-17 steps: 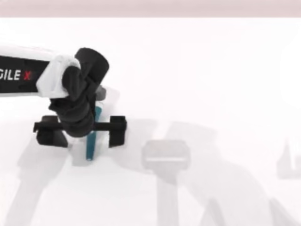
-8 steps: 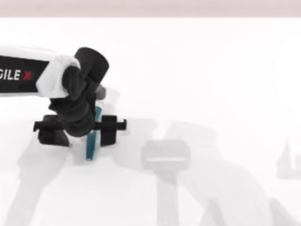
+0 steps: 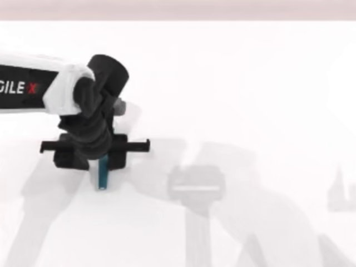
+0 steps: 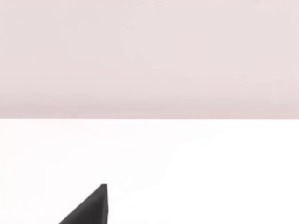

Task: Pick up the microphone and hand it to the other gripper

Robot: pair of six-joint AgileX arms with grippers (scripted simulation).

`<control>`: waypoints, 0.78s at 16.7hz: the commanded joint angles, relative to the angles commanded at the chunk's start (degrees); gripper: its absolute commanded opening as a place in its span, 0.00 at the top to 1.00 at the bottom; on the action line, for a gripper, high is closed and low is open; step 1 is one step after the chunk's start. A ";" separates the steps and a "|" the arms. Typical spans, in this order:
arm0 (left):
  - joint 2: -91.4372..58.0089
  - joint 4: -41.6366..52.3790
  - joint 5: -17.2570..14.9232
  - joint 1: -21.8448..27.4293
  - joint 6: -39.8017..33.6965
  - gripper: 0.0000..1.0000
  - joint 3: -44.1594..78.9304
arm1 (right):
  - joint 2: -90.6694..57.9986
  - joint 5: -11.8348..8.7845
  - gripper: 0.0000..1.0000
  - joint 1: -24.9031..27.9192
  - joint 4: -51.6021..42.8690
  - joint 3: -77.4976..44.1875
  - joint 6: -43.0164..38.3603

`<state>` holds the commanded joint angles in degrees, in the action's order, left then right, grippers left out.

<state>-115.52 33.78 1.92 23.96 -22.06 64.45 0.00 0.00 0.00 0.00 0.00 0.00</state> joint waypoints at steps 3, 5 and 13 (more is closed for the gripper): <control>3.80 2.08 1.22 0.10 0.89 1.00 1.32 | 0.00 0.00 0.00 0.00 0.00 0.00 0.00; 3.94 1.38 0.96 0.13 1.12 1.00 1.19 | 0.00 0.00 0.00 0.00 0.00 0.00 0.00; 9.06 -22.68 -7.49 -0.27 7.73 1.00 -4.49 | 0.00 0.00 0.00 0.00 0.00 0.00 0.00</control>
<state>-106.46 11.10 -5.57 23.69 -14.33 59.95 0.00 0.00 0.00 0.00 0.00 0.00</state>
